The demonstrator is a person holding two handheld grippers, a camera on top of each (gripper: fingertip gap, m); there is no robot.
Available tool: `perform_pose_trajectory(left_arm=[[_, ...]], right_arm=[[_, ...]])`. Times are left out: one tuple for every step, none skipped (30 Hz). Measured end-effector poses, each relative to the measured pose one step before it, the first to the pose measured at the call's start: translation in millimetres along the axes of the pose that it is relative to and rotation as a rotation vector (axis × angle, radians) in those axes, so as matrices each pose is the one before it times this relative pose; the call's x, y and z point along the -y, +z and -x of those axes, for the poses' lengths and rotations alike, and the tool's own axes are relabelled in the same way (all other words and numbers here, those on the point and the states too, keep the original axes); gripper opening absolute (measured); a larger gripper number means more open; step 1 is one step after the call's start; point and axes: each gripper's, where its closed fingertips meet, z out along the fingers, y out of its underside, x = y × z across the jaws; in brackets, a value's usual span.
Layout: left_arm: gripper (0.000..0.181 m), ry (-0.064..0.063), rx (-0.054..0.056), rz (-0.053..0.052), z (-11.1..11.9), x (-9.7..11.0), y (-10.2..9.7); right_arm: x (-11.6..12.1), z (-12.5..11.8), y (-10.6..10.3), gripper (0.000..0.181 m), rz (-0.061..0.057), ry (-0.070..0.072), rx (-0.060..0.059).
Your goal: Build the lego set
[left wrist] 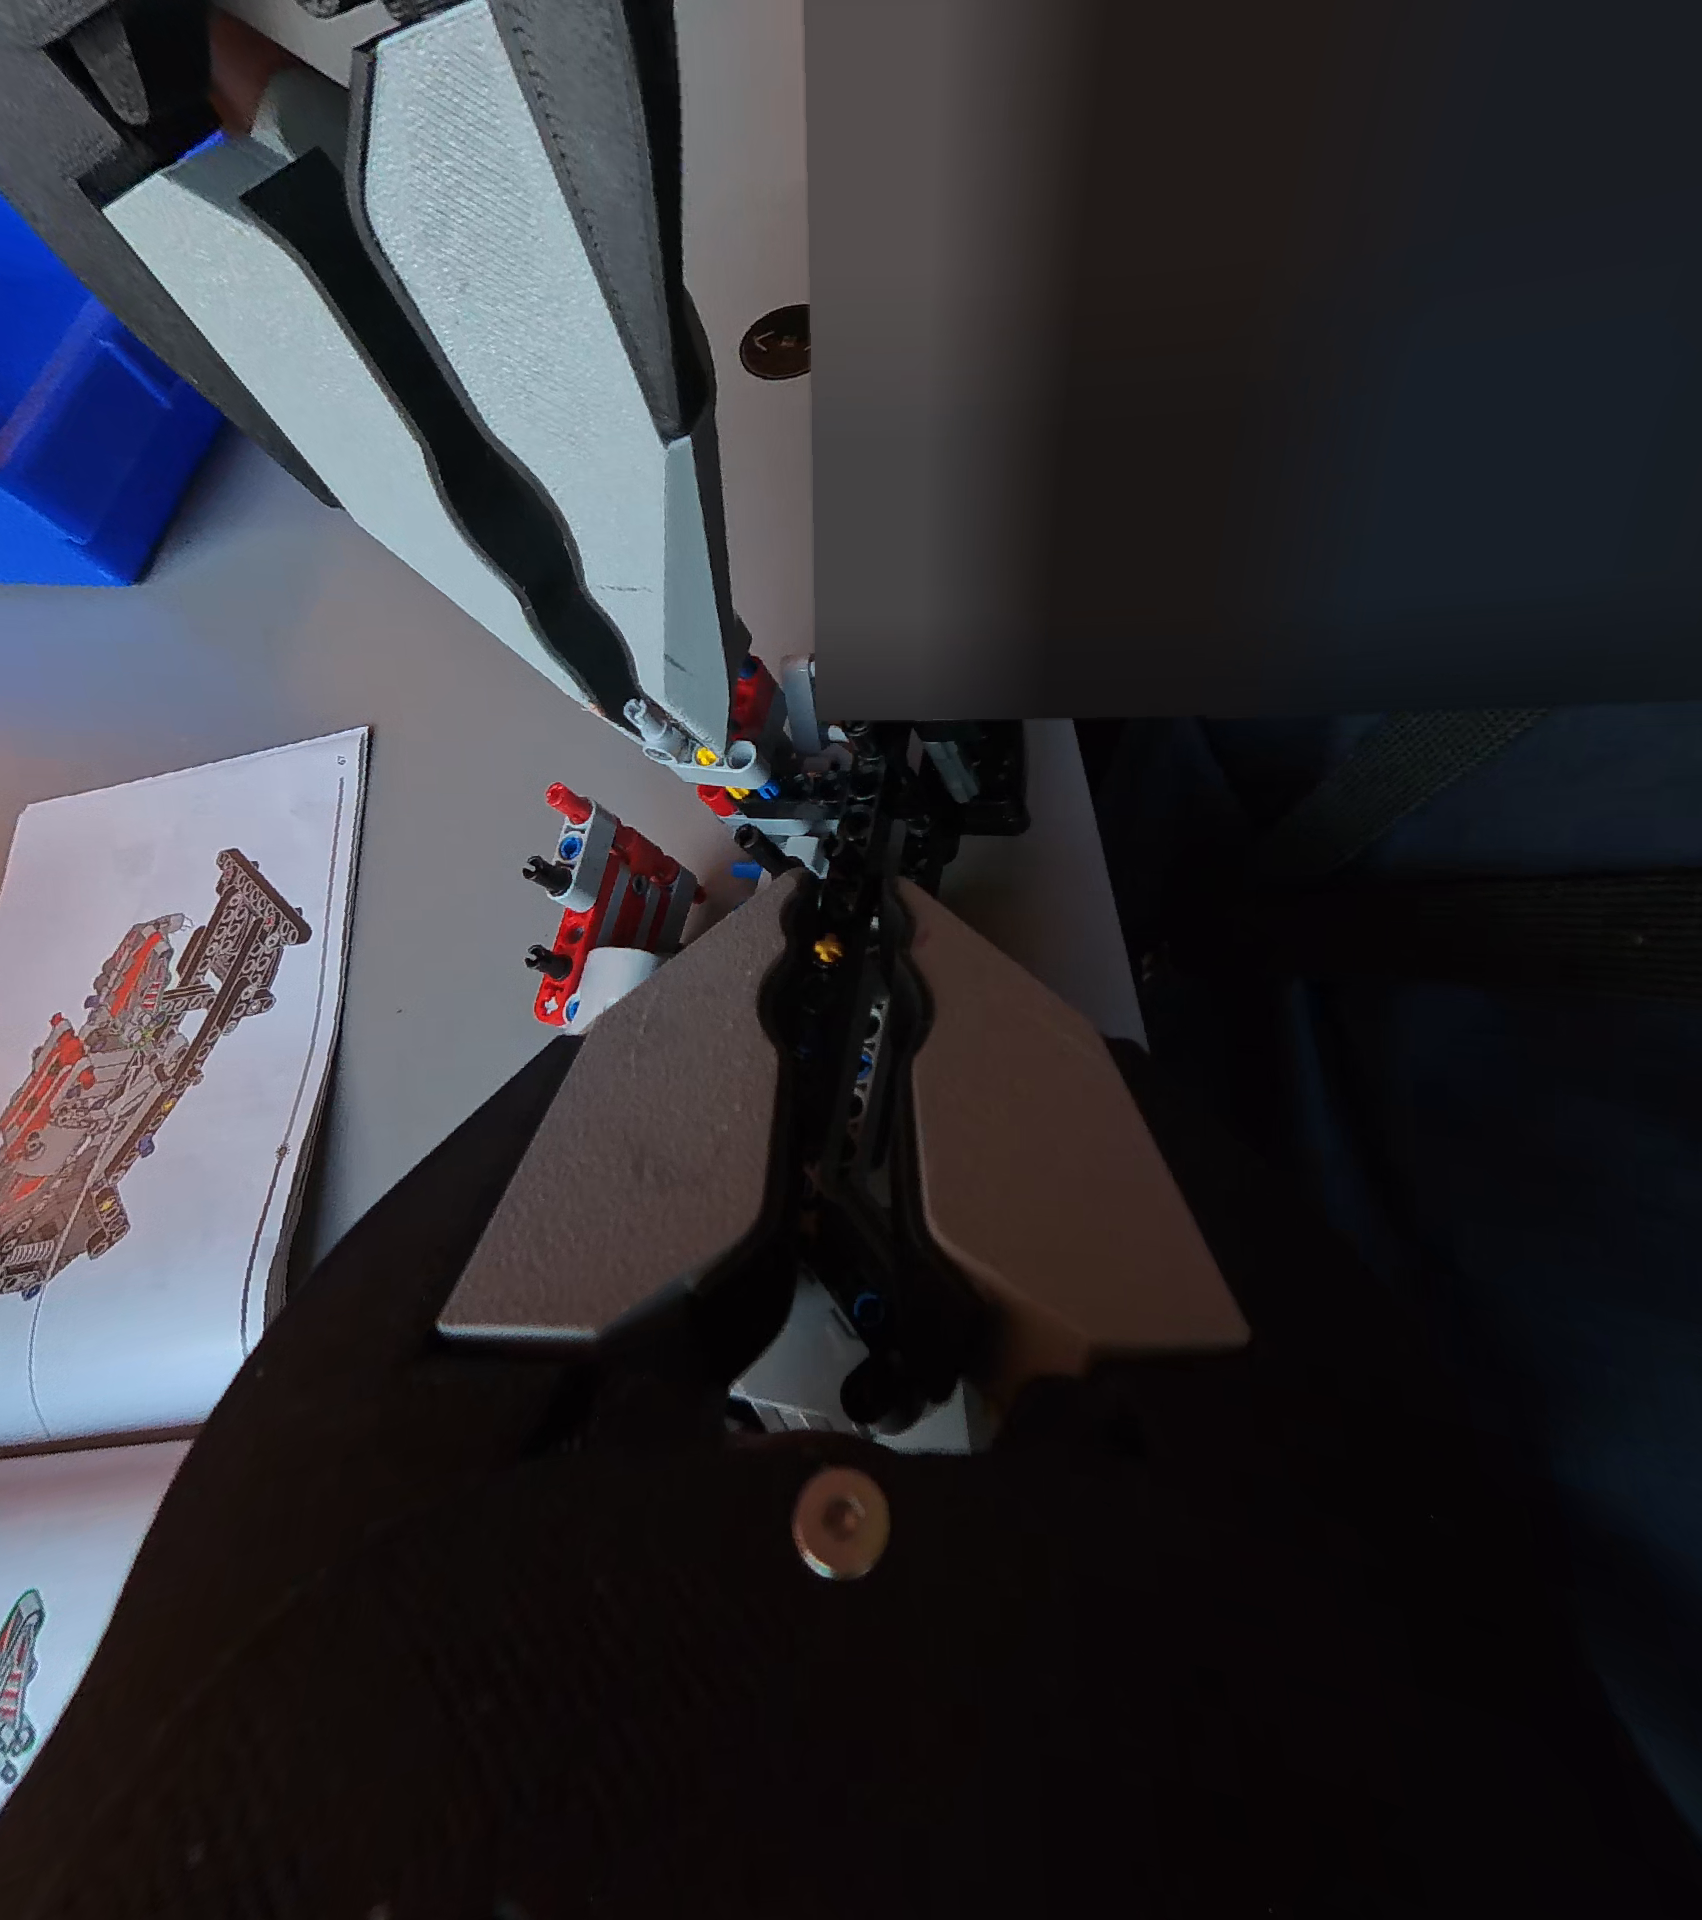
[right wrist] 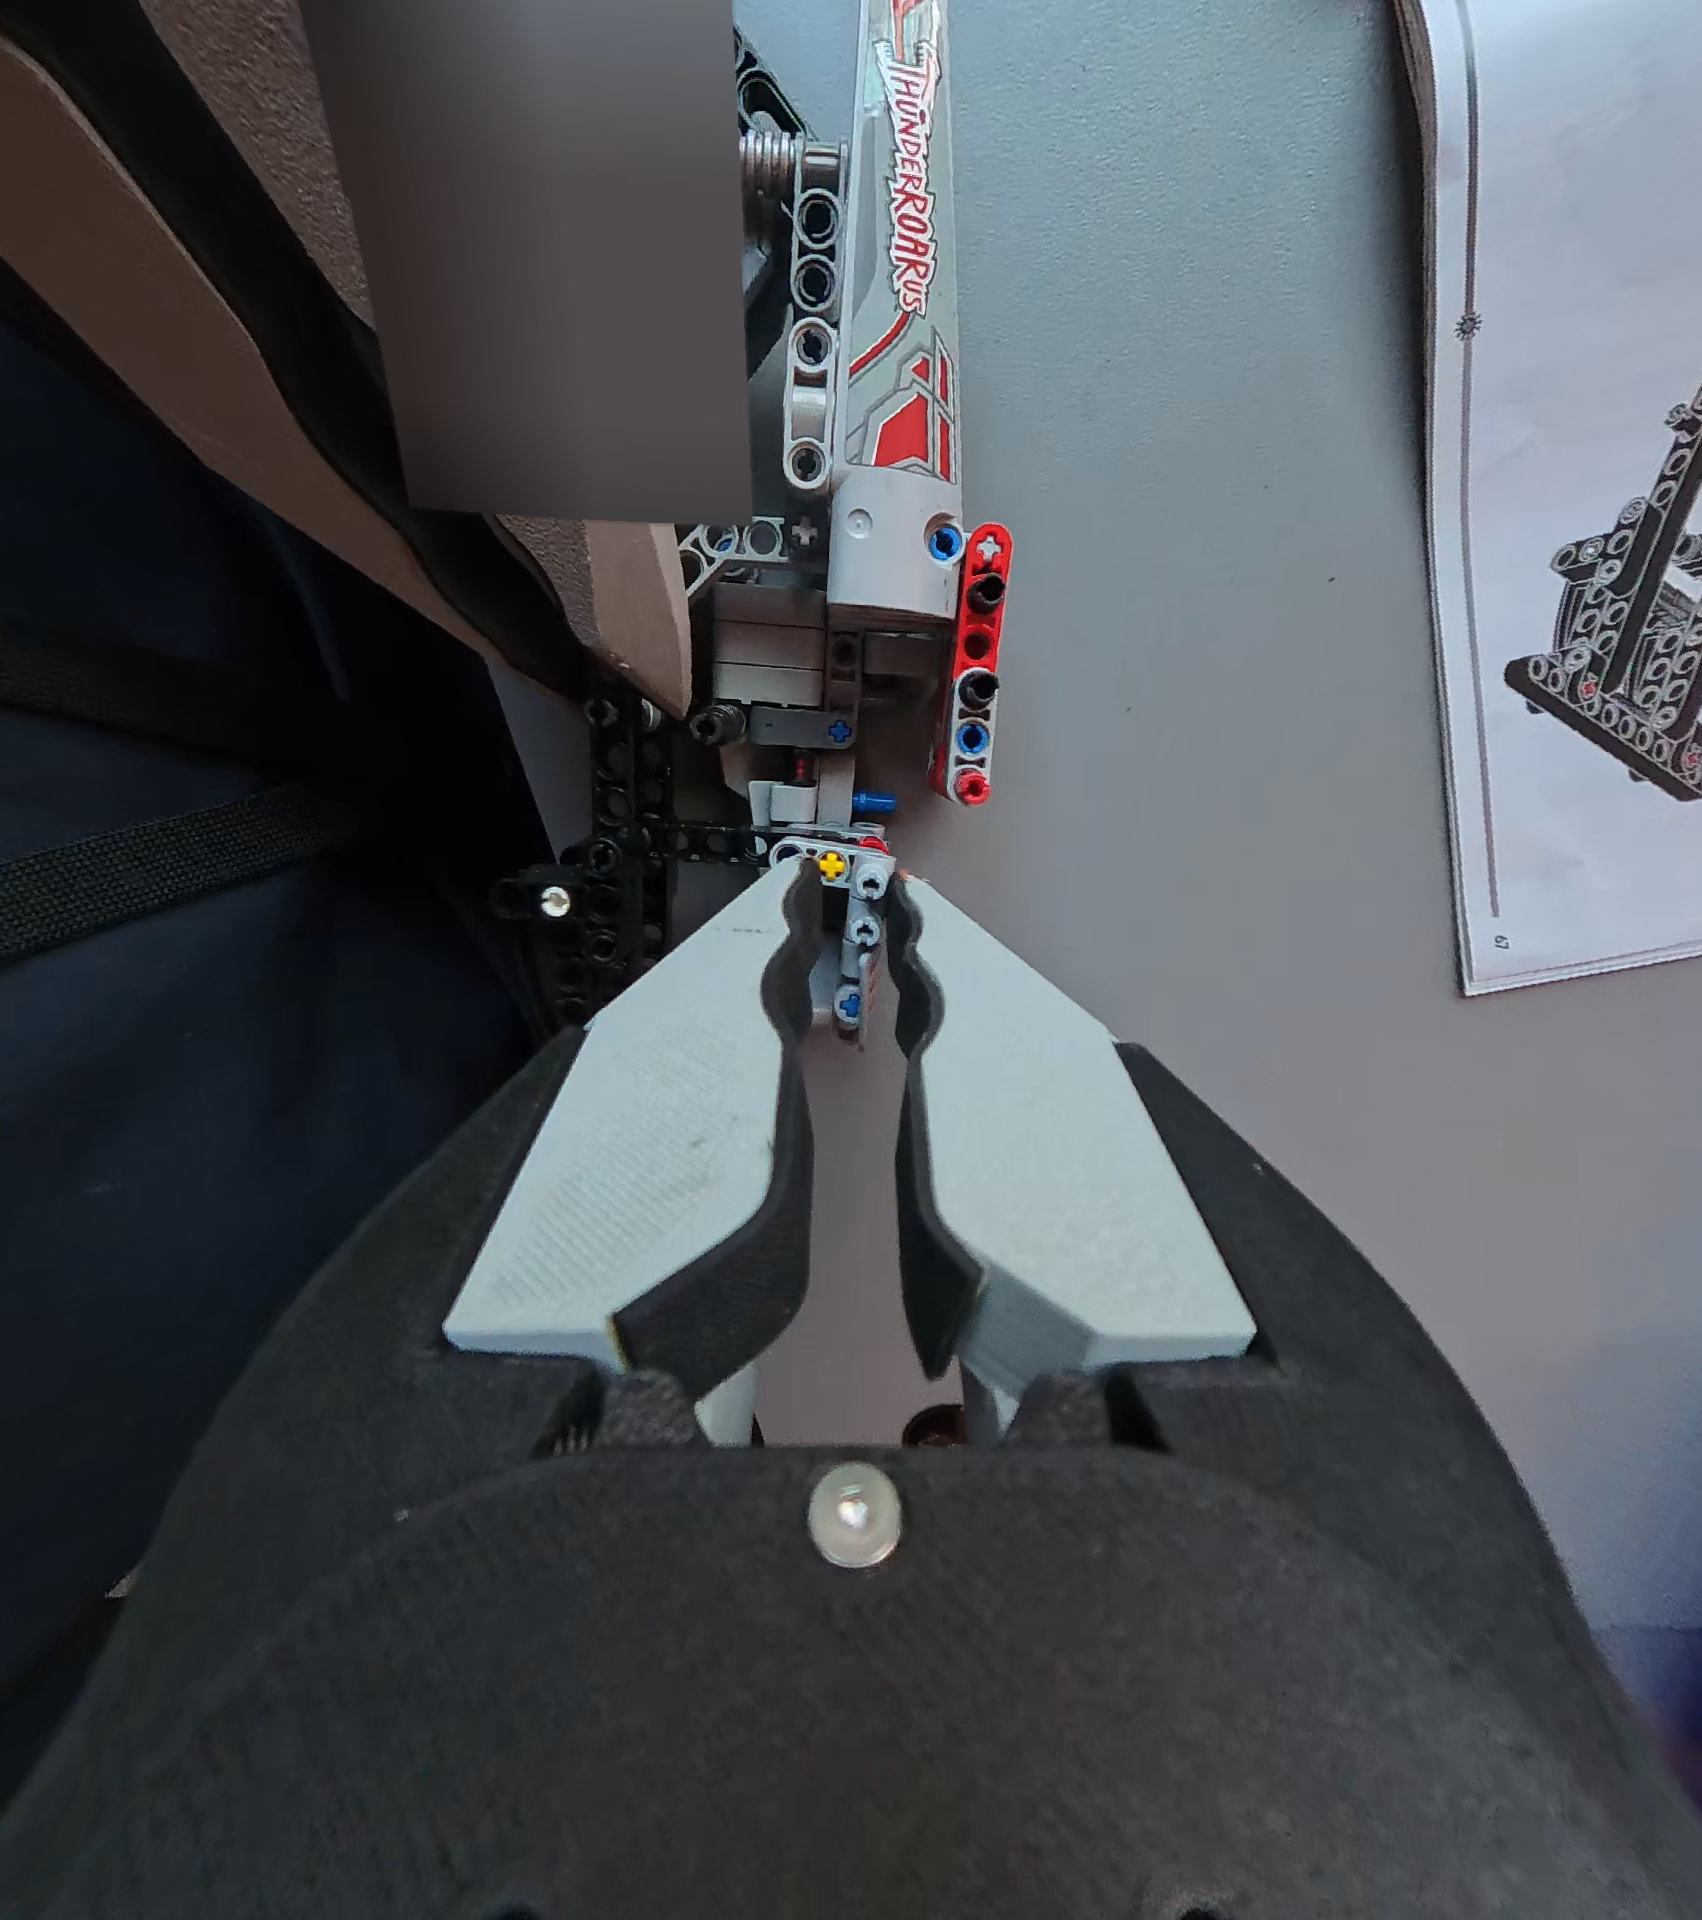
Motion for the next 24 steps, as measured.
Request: perform_pose_trajectory(left_arm=[[0.010, -0.0001, -0.0003, -0.0005, -0.05, 0.06, 0.03], [0.010, 0.0004, -0.0001, 0.0001, 0.02, -0.01, 0.00], [0.010, -0.0001, -0.0005, 0.0003, 0.02, -0.06, -0.01], [0.010, -0.0003, -0.0004, 0.0003, 0.02, 0.01, 0.07], [0.010, -0.0003, -0.0002, 0.0001, 0.05, -0.02, 0.01], [0.010, 0.0004, 0.0000, -0.0001, 0.02, 0.02, 0.01], [0.010, 0.0001, 0.0001, 0.0000, -0.08, 0.01, -0.01], [0.010, -0.0002, 0.0002, -0.0004, 0.12, -0.02, -0.04], [0.010, -0.0007, 0.0006, -0.0013, 0.11, -0.09, -0.07], [0.010, 0.0000, 0.0003, -0.0027, 0.14, 0.11, -0.11], [0.010, -0.0018, -0.0012, -0.0024, -0.10, -0.08, -0.14], [0.010, -0.0049, -0.0025, -0.0009, 0.01, -0.13, -0.23], [0.010, -0.0078, -0.0057, -0.0020, 0.18, -0.16, -0.36], [0.010, -0.0090, -0.0087, -0.0040, -0.14, -0.16, -0.39], [0.010, -0.0037, -0.0092, -0.0028, -0.52, -0.12, -0.41], [0.009, -0.0035, -0.0058, -0.0001, -0.44, -0.15, -0.24], [0.009, -0.0031, -0.0030, 0.0006, -0.12, -0.06, -0.06], [0.010, -0.0015, -0.0014, 0.0005, 0.01, 0.05, 0.01], [0.010, -0.0022, -0.0010, 0.0004, 0.12, -0.01, -0.06], [0.010, -0.0031, 0.0002, -0.0001, 0.41, 0.02, 0.13], [0.009, -0.0015, 0.0009, -0.0003, 0.33, 0.10, -0.02], [0.009, -0.0007, 0.0012, 0.0004, 0.32, 0.05, 0.15], [0.010, 0.0000, 0.0020, 0.0003, 0.37, 0.08, 0.15], [0.010, -0.0006, 0.0007, 0.0006, 0.26, 0.10, 0.07]], right_arm=[[0.10, -0.05, 0.11, 0.010, -0.0012, 0.0014, 0.0013], [0.07, 0.11, 0.02, 0.010, -0.0003, -0.0015, -0.0021], [-0.02, -0.03, 0.06, 0.010, 0.0003, -0.0023, -0.0020], [-0.01, 0.04, -0.02, 0.010, 0.0013, -0.0007, -0.0003], [0.20, 0.00, 0.02, 0.010, 0.0001, 0.0011, 0.0006], [-0.08, 0.02, 0.08, 0.010, -0.0003, 0.0006, 0.0000], [-0.07, -0.01, -0.09, 0.010, -0.0014, 0.0000, 0.0000], [0.28, -0.10, -0.07, 0.010, -0.0047, 0.0060, 0.0030], [0.71, -0.25, -0.17, 0.010, -0.0093, 0.0140, 0.0067], [0.73, -0.30, -0.31, 0.010, -0.0120, 0.0237, 0.0114], [0.91, -0.15, -0.55, 0.009, -0.0170, 0.0246, 0.0185], [1.32, -0.73, -0.67, 0.009, -0.0199, 0.0203, 0.0210], [1.05, -1.06, -0.82, 0.007, -0.0193, 0.0174, 0.0169], [1.07, 0.12, -0.70, 0.008, -0.0194, 0.0157, 0.0221], [-0.41, 0.21, -0.49, 0.021, -0.0048, 0.0181, 0.0231], [-0.56, -0.40, -1.06, 0.034, 0.0028, 0.0188, 0.0171], [0.54, 0.44, -1.97, 0.037, -0.0071, 0.0103, 0.0159], [1.90, 1.38, -2.50, 0.036, -0.0151, 0.0029, 0.0140], [1.58, 1.28, -2.13, 0.036, -0.0104, 0.0017, 0.0061], [0.02, 1.06, -0.72, 0.036, 0.0022, -0.0015, -0.0010], [-1.19, 0.31, 0.69, 0.036, 0.0114, -0.0079, -0.0094], [-1.57, -0.74, 1.91, 0.036, 0.0148, -0.0096, -0.0156], [-1.85, 0.29, 2.63, 0.036, 0.0189, -0.0083, -0.0078], [-1.41, 0.72, 2.69, 0.036, 0.0167, -0.0055, -0.0026]])
